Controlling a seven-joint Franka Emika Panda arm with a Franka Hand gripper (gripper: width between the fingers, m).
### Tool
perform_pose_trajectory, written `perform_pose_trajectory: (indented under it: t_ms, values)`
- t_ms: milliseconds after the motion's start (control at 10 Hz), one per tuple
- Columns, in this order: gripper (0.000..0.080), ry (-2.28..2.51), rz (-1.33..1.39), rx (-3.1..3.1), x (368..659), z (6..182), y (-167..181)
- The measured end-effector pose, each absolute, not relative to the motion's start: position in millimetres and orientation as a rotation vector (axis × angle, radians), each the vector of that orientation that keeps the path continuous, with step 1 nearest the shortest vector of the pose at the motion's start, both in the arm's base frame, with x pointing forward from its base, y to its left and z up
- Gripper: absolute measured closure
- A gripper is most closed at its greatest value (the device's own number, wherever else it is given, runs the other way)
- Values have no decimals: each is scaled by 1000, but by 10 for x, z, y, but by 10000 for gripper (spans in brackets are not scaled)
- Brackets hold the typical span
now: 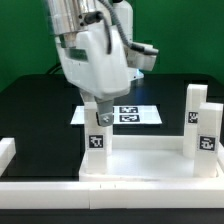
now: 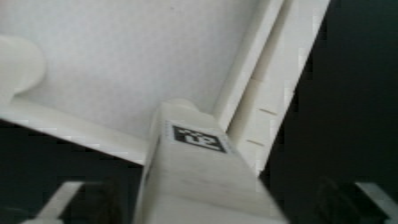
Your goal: Assemble desk
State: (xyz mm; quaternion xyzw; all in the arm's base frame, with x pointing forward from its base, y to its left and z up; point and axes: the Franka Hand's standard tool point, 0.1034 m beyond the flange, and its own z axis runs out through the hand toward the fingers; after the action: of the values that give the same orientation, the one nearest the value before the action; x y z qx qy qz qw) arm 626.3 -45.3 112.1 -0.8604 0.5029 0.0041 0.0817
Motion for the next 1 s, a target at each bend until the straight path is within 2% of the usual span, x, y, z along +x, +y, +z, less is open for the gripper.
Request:
perform_pose_trajectory:
  t_ms: [100, 200, 400, 700, 900, 1000]
  values:
    - [176, 1441, 0, -2607, 6264, 1119, -473]
    - [158, 1381, -6, -2641, 6262, 1117, -483]
    - [151, 1180, -23, -2752, 6256, 1117, -499]
    - [150, 201, -10, -3074, 6218, 1104, -499]
    - [150, 267, -45, -3074, 6229, 1102, -524]
    - [283, 272, -45, -3075, 6230, 1101, -527]
